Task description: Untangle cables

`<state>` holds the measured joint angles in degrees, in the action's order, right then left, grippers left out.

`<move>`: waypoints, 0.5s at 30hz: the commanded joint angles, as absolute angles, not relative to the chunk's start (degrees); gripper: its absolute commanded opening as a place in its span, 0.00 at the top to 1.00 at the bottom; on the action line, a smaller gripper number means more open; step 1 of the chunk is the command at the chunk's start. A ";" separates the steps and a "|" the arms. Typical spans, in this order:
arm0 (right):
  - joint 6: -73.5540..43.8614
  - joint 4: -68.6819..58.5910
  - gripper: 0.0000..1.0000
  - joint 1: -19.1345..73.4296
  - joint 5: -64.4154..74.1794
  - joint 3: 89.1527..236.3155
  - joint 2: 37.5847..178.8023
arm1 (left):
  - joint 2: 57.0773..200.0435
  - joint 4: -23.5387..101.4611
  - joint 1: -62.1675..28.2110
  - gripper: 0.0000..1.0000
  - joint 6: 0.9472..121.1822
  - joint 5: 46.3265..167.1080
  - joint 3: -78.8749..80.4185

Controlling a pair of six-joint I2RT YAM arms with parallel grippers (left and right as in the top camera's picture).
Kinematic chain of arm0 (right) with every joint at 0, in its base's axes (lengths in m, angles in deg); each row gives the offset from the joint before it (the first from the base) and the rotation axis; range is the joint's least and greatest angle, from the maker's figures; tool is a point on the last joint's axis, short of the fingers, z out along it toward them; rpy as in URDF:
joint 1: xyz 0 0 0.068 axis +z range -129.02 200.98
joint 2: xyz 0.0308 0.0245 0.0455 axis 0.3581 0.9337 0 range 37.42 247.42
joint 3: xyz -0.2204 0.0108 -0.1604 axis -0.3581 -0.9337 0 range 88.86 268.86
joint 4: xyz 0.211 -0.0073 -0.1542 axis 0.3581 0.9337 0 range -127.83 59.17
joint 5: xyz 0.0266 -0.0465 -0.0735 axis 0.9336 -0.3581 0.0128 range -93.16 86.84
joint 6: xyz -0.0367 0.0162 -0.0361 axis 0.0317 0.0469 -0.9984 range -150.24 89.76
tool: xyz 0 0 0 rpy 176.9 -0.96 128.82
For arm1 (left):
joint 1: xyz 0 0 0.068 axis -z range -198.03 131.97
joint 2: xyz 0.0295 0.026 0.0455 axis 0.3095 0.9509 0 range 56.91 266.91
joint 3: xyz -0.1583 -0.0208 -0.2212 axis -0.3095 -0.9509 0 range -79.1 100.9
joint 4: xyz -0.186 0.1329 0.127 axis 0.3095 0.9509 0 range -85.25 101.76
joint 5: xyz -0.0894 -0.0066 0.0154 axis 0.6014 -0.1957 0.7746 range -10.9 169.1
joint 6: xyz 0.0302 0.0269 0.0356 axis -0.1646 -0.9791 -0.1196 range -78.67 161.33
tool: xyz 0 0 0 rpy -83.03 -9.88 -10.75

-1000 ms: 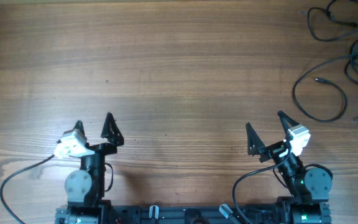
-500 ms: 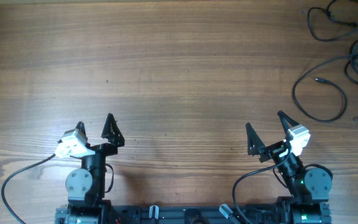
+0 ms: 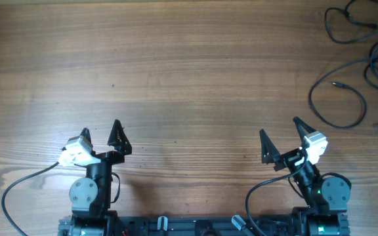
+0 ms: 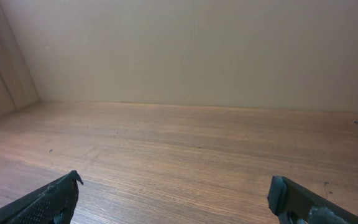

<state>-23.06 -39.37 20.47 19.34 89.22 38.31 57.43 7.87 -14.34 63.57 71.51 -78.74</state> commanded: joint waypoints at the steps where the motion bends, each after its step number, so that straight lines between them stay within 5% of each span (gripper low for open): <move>1: -23.87 -39.66 0.00 20.80 20.02 89.15 37.69 | 57.25 8.26 -14.41 0.00 64.11 72.01 -78.77; 15: -23.90 -39.66 0.00 20.80 20.02 89.15 37.69 | 57.25 8.26 -14.41 0.00 64.11 72.01 -78.77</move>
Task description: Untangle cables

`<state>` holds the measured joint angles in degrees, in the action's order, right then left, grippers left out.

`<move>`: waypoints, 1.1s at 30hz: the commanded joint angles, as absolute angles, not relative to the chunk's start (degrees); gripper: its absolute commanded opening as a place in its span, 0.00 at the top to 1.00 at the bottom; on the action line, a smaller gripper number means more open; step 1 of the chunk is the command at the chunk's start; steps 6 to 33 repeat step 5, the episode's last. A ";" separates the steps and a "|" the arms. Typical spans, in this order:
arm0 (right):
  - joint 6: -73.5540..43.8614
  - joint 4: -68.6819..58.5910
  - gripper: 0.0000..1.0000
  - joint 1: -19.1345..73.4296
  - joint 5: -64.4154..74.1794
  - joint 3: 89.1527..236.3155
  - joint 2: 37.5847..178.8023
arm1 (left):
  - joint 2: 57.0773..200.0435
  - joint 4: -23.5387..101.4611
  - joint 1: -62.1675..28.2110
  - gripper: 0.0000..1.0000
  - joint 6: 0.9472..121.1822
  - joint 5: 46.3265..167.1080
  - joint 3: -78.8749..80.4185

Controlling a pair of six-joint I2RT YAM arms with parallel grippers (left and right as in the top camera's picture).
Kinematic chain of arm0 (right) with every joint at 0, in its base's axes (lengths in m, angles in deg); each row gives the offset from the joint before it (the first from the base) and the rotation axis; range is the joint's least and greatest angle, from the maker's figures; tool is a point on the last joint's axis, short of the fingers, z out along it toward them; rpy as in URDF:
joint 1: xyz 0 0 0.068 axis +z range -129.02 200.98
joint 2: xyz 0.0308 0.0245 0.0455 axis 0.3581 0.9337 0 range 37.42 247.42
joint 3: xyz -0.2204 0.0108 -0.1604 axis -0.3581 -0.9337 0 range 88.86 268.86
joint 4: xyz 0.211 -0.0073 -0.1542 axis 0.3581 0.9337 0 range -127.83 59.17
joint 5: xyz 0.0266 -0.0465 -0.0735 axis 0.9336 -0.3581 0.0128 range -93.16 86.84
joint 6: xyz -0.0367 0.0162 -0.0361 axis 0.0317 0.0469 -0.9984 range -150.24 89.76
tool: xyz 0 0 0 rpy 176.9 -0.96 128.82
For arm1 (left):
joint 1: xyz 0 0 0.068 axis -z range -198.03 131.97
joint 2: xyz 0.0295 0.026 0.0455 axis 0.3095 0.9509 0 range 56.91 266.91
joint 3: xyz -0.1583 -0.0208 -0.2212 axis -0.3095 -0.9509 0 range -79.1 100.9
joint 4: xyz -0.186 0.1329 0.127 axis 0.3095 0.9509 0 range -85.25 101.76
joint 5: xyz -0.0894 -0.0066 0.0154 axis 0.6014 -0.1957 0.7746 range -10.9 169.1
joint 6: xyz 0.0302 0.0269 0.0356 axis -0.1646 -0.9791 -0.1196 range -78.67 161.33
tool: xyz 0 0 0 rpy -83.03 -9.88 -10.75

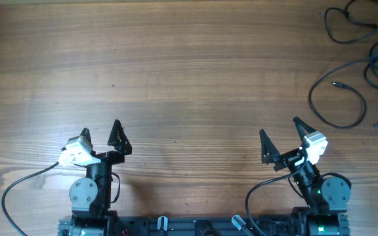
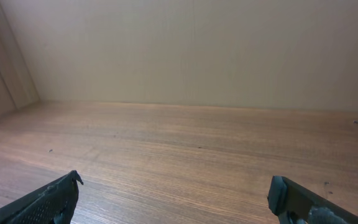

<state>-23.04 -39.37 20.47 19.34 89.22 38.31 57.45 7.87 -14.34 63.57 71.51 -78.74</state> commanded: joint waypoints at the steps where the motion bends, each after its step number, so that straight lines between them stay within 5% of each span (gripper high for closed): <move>1: -23.87 -39.66 0.00 20.80 20.02 89.15 37.69 | 57.25 8.26 -14.41 0.00 64.11 72.01 -78.77; 33: -23.90 -39.66 0.00 20.80 20.02 89.15 37.69 | 57.25 8.26 -14.41 0.00 64.11 72.01 -78.77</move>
